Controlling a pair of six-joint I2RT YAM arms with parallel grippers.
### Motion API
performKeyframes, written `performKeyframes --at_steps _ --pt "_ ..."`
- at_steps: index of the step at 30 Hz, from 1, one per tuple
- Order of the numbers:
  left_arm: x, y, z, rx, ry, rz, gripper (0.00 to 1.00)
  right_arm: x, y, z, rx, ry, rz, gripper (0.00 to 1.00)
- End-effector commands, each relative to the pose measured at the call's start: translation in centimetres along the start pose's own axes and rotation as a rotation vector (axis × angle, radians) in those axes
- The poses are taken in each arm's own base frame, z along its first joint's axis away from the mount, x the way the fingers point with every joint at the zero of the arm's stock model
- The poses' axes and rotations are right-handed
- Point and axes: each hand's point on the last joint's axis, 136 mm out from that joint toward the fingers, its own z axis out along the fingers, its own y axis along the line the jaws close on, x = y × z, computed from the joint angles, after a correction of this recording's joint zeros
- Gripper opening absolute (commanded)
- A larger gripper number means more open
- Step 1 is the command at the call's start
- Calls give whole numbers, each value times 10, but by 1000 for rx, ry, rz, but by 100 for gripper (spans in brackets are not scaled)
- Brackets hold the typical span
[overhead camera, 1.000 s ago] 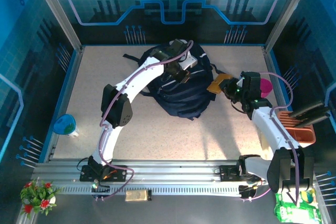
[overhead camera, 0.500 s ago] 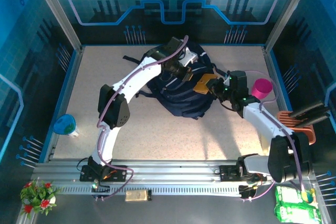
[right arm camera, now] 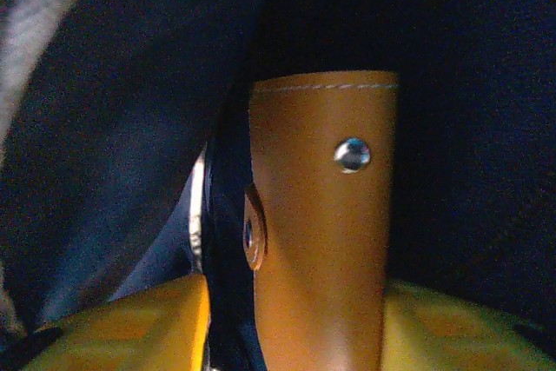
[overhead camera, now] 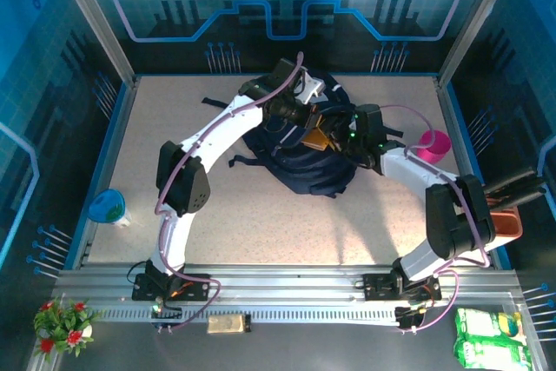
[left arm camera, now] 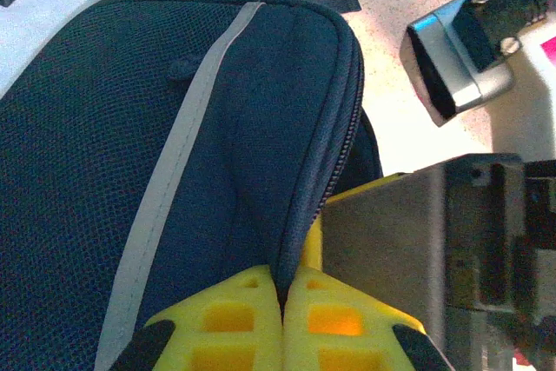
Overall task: Pack the student bag
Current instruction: Place the card holder in the student bag, then adjust the card holder in the student bag.
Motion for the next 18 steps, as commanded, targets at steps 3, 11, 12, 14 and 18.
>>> performKeyframes --at_steps 3,11,12,14,18 --pt "-36 -26 -43 76 -142 29 2 3 -12 -33 71 -8 -32 51" --pt "-35 -28 -43 87 -141 28 3 15 -23 -32 138 31 -81 42" --pt "-35 -27 -44 86 -143 28 3 15 -22 -30 135 36 -83 41" --pt "-35 -27 -44 86 -142 29 3 19 -17 -22 124 56 -89 37" --pt "-35 -27 -46 85 -146 24 3 22 -4 -5 89 85 -92 24"
